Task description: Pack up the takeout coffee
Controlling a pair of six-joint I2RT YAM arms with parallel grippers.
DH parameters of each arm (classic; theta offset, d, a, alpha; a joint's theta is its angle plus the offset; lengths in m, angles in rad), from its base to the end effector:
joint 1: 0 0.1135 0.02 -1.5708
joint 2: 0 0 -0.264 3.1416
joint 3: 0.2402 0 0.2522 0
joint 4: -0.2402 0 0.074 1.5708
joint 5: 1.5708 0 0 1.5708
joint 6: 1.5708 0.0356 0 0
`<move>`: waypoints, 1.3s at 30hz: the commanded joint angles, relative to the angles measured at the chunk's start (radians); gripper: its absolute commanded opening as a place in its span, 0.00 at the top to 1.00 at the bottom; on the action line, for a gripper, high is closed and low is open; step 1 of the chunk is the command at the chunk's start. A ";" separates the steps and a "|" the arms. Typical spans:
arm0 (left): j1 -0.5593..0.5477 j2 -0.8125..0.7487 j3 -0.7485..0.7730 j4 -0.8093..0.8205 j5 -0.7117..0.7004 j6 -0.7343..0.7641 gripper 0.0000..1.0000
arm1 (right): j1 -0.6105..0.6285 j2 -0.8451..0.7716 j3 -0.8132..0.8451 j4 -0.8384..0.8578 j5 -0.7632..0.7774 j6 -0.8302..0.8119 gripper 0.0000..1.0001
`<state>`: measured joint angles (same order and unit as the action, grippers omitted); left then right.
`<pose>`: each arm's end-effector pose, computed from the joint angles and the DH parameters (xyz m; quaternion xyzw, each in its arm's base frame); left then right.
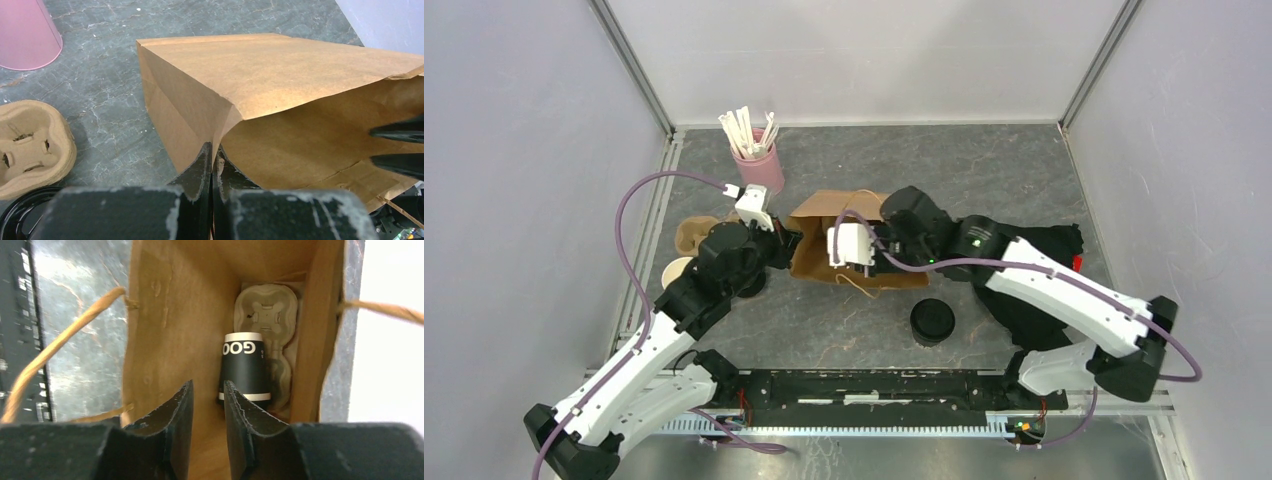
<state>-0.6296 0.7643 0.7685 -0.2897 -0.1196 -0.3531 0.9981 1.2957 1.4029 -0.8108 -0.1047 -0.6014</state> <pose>0.1472 -0.1020 0.3264 0.0747 0.7964 -0.2401 0.5500 0.1426 0.2280 0.3827 -0.6652 0.6158 0.1292 0.4020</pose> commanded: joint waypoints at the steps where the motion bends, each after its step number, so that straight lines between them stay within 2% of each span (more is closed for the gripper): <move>1: 0.004 -0.026 -0.017 0.036 0.029 -0.050 0.98 | 0.030 0.064 0.023 0.044 0.200 -0.130 0.64; 5: 0.004 -0.046 -0.036 0.047 0.034 -0.059 0.98 | 0.034 0.107 -0.028 0.137 0.276 -0.192 0.62; 9: 0.004 -0.061 -0.044 0.044 0.022 -0.082 0.98 | 0.045 0.158 -0.028 0.159 0.283 -0.231 0.61; 13: 0.004 -0.077 -0.061 0.047 0.019 -0.133 0.98 | 0.045 0.169 -0.074 0.193 0.236 -0.311 0.53; 18: 0.004 -0.097 -0.095 0.072 0.049 -0.157 0.98 | 0.043 0.145 -0.197 0.319 0.223 -0.389 0.39; 24: 0.004 -0.102 -0.101 0.068 0.077 -0.146 0.98 | 0.021 0.199 -0.196 0.358 0.201 -0.403 0.35; 29: 0.004 -0.107 -0.091 0.070 0.113 -0.157 0.98 | -0.035 0.237 -0.170 0.389 0.175 -0.424 0.24; 39: 0.004 -0.109 -0.096 0.089 0.181 -0.204 0.98 | -0.094 0.345 -0.112 0.366 0.059 -0.570 0.13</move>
<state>-0.6277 0.6666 0.6666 -0.2577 0.0113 -0.5011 0.9031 1.6054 1.2285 -0.4622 0.0174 -1.0969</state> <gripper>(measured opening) 0.026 0.864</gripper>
